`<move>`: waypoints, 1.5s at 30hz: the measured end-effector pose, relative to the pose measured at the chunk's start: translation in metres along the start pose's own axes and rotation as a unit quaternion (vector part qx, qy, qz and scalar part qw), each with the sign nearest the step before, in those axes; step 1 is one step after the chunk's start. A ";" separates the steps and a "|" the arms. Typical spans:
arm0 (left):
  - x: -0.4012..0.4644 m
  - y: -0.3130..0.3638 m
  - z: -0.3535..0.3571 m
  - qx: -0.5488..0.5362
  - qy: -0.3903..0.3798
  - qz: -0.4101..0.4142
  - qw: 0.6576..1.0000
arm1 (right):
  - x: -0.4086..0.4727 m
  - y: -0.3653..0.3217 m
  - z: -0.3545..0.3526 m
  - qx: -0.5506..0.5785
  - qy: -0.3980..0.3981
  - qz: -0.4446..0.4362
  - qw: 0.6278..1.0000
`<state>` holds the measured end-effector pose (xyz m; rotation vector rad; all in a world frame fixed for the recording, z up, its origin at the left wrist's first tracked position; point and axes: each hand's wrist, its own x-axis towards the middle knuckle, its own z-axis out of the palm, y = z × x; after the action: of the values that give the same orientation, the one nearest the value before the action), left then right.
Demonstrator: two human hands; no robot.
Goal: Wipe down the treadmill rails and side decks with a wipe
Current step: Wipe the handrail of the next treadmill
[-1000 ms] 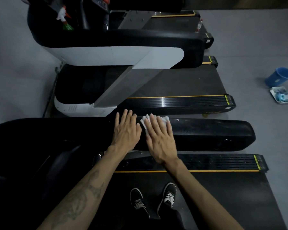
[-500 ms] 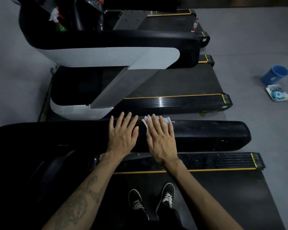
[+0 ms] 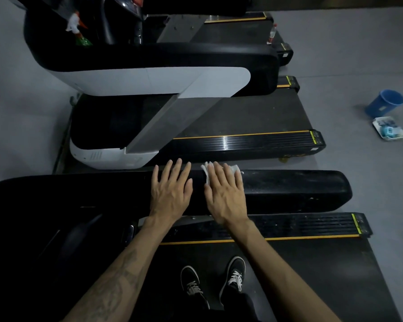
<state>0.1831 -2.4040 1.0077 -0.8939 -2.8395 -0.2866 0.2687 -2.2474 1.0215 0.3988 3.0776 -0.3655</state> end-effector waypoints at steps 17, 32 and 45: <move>0.002 0.000 0.003 -0.010 0.012 -0.004 1.000 | 0.026 0.001 -0.024 -0.014 -0.054 0.011 0.998; 0.002 0.003 0.001 -0.016 0.012 -0.009 1.000 | 0.038 -0.003 -0.022 -0.012 -0.056 -0.011 0.998; 0.006 0.015 0.006 -0.022 0.011 -0.041 0.999 | 0.022 0.003 -0.017 0.047 -0.042 -0.084 0.994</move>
<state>0.1869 -2.3873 1.0052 -0.7792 -2.8639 -0.3691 0.2487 -2.2355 1.0363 0.1221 3.0277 -0.5180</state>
